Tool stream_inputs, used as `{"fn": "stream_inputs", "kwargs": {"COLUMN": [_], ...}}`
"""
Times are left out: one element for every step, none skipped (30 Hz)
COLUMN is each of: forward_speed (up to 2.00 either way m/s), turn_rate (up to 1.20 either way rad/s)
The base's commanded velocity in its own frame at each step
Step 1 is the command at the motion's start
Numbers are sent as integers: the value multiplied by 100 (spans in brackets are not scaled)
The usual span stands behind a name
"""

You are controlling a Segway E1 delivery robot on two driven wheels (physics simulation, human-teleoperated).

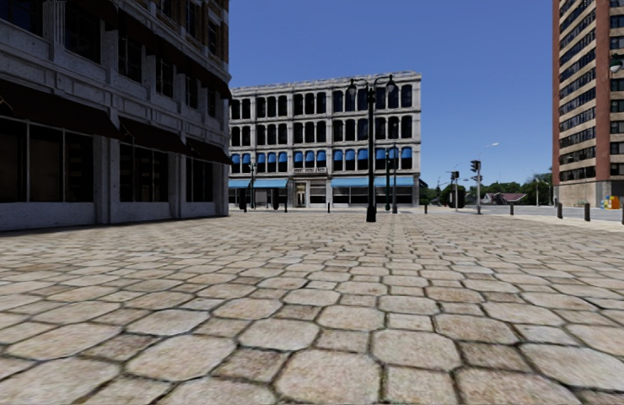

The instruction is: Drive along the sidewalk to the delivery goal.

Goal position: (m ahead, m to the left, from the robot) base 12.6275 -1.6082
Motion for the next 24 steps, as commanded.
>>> {"fn": "stream_inputs", "kwargs": {"forward_speed": [200,200,200,200,200,200,200,200,200,200,200,200,200,200,200,200,200,200,200,200,200,200,200,200], "turn_rate": [0,0,0,0,0,0,0,0,0,0,-1,-1,-9,-17,-20,-20,-21,-22,-23,-23,-23,-23,-23,-23]}}
